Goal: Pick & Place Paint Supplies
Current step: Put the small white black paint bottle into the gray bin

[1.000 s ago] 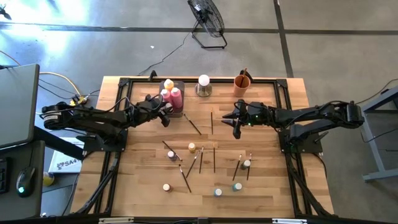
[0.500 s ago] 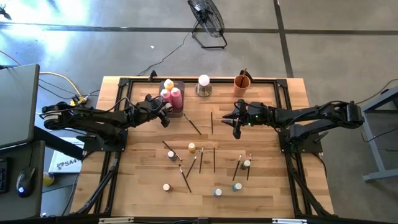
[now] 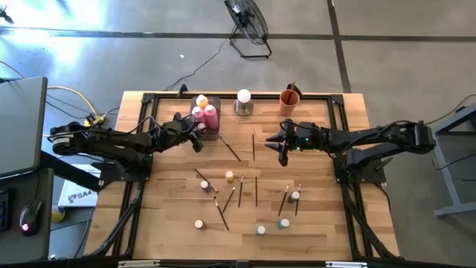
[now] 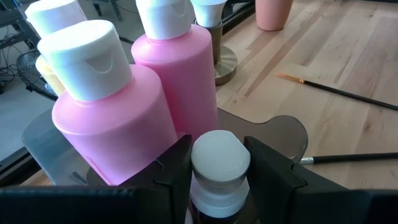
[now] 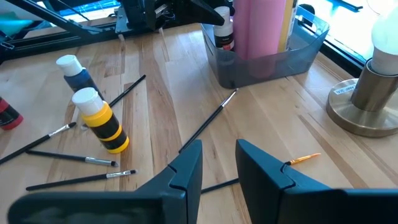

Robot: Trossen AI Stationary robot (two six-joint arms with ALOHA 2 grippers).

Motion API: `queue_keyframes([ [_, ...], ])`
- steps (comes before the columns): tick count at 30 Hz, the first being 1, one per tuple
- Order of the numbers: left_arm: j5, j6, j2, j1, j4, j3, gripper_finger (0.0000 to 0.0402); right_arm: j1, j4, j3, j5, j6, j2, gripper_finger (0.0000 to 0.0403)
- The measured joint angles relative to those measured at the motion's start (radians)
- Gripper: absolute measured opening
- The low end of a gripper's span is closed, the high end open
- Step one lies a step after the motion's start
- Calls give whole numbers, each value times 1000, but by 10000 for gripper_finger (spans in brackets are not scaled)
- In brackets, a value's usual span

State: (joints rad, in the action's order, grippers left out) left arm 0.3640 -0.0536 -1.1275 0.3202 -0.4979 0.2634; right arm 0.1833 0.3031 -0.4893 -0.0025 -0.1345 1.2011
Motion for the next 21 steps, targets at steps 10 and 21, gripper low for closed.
queue_keyframes([
  [10,33,4,0,0,0,0,133,0,0,0,0,0,0,91],
  [21,23,20,0,0,-8,0,199,0,0,0,0,0,0,91],
])
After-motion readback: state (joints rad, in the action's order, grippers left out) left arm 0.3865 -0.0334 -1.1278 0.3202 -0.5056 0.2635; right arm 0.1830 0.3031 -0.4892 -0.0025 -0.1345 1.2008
